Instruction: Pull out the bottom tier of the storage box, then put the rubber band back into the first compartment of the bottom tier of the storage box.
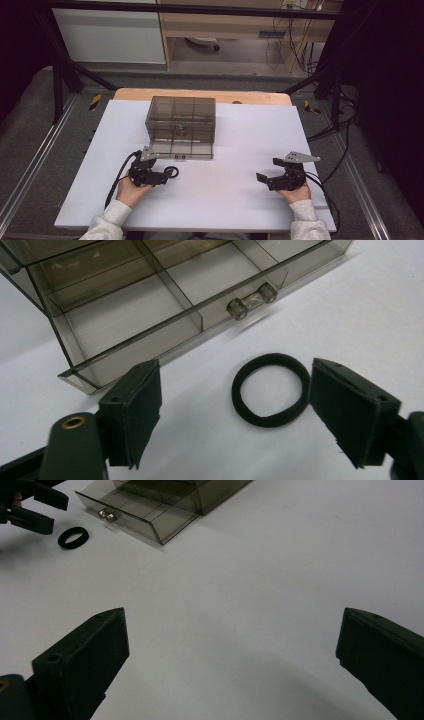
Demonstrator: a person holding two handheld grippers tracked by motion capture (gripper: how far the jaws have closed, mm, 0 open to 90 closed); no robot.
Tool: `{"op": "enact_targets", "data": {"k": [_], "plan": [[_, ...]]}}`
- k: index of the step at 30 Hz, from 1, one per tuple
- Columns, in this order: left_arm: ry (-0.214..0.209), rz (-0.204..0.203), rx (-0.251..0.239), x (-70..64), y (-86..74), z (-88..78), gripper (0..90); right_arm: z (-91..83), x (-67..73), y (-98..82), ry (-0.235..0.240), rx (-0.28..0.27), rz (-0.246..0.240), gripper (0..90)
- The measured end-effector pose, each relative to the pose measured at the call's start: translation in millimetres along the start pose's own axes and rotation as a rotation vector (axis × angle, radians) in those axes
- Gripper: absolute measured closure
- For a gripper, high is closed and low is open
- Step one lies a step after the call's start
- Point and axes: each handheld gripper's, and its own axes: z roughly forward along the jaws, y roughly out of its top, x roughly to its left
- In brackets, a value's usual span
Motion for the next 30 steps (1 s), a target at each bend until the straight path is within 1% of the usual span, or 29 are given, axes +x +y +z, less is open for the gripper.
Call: {"op": "enact_targets", "data": {"k": [6,15,17,20,26,30], "plan": [[-0.027,-0.032,0.001,3.2,0.2,0.2,31.7,0.0,-0.1,-0.1,0.0,0.002,0.0,1.2],[-0.043,-0.067,-0.002,5.3,-0.4,0.0,48.1,0.2,-0.3,-0.1,-0.001,0.001,0.0,1.2],[-0.047,-0.069,0.0,5.3,-0.4,0.6,51.4,-0.1,-0.3,0.1,-0.001,0.0,0.001,1.2],[-0.042,-0.066,0.008,4.4,-0.5,1.8,55.3,-0.3,-0.2,0.1,-0.002,0.0,0.001,1.2],[-0.036,-0.063,0.012,2.4,-0.2,3.5,60.2,-0.4,-0.2,0.1,-0.001,-0.001,0.001,1.2],[-0.036,-0.063,0.022,2.4,-0.6,5.1,63.0,0.0,-0.4,0.2,-0.002,-0.002,0.002,1.2]]}}
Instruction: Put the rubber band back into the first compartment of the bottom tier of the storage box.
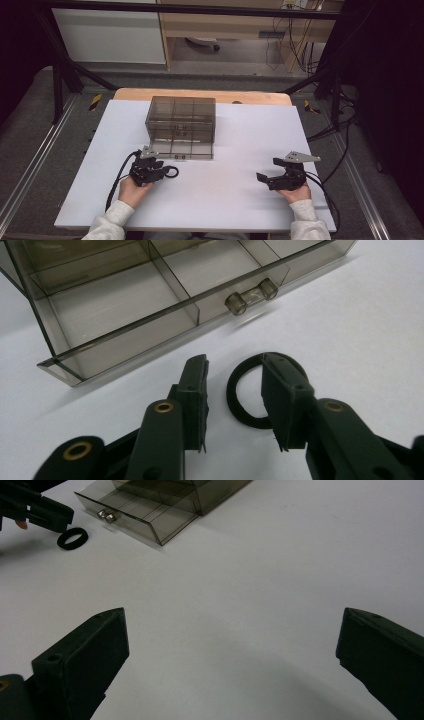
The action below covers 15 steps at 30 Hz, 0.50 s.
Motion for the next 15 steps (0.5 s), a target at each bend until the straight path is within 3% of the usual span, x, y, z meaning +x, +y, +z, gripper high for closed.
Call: {"op": "enact_targets", "data": {"k": [15], "plan": [[0.009,-0.005,0.01,1.0,0.1,1.4,69.1,-0.3,0.4,-0.5,0.001,0.003,-0.005,1.1]]}}
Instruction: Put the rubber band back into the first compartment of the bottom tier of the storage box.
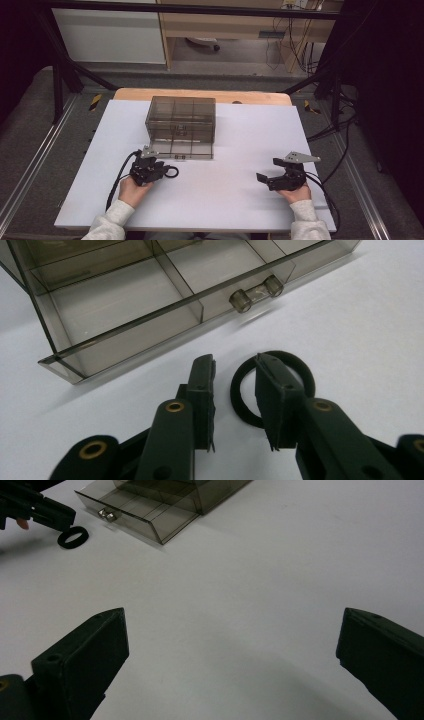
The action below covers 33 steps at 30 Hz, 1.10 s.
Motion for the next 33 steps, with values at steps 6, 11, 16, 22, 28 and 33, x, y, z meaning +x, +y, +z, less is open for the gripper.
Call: {"op": "enact_targets", "data": {"k": [6,11,16,22,28,33], "plan": [[0.005,0.004,0.006,-0.9,-0.1,1.4,71.4,0.1,-0.2,-0.2,0.001,0.001,0.0,1.1],[0.006,0.009,0.018,-1.6,-0.4,3.0,73.3,0.6,0.3,-0.5,0.0,0.001,0.001,1.1],[0.007,0.006,0.024,-2.0,-0.4,4.0,77.0,0.9,0.4,-0.6,0.0,0.003,0.0,1.1],[0.018,0.011,0.03,-2.5,-0.3,5.0,80.2,0.7,0.4,-0.5,0.0,0.002,0.0,1.1],[0.016,0.012,0.035,-2.6,-0.4,6.0,81.9,1.0,0.3,-0.7,0.001,0.004,-0.004,1.1],[0.017,0.013,0.037,-2.1,-0.4,6.1,83.4,1.3,0.4,-0.7,0.0,0.003,-0.003,1.1]]}}
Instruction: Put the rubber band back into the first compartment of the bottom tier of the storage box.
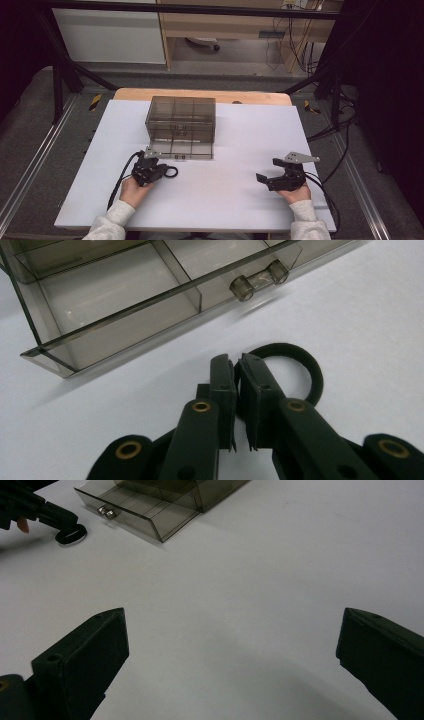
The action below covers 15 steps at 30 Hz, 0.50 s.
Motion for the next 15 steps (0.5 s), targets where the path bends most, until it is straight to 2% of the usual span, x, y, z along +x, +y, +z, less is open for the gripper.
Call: {"op": "enact_targets", "data": {"k": [15], "plan": [[-0.008,0.029,0.002,1.0,-0.3,0.6,85.2,1.0,0.1,-0.4,0.0,0.008,-0.002,1.1]]}}
